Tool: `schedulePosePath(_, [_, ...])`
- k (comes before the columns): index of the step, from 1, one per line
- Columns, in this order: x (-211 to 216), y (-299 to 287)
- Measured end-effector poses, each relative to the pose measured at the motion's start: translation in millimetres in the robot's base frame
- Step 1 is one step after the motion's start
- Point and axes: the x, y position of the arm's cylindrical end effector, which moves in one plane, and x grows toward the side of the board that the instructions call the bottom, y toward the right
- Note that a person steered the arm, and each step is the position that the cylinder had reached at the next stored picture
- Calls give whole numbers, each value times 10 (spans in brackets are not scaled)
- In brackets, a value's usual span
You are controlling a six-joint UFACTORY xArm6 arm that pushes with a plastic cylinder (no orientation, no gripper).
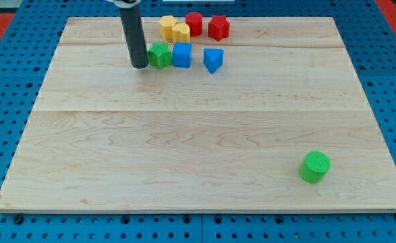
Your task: Move the green star to the top of the green circle
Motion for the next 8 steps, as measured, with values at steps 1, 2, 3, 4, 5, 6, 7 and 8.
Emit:
schedulePosePath(1, [-326,-349])
schedulePosePath(2, [-717,-4])
schedulePosePath(3, [-704,204])
schedulePosePath(4, [-335,464])
schedulePosePath(5, [-298,464])
schedulePosePath(6, [-275,420])
schedulePosePath(7, [-170,94])
schedulePosePath(8, [323,375])
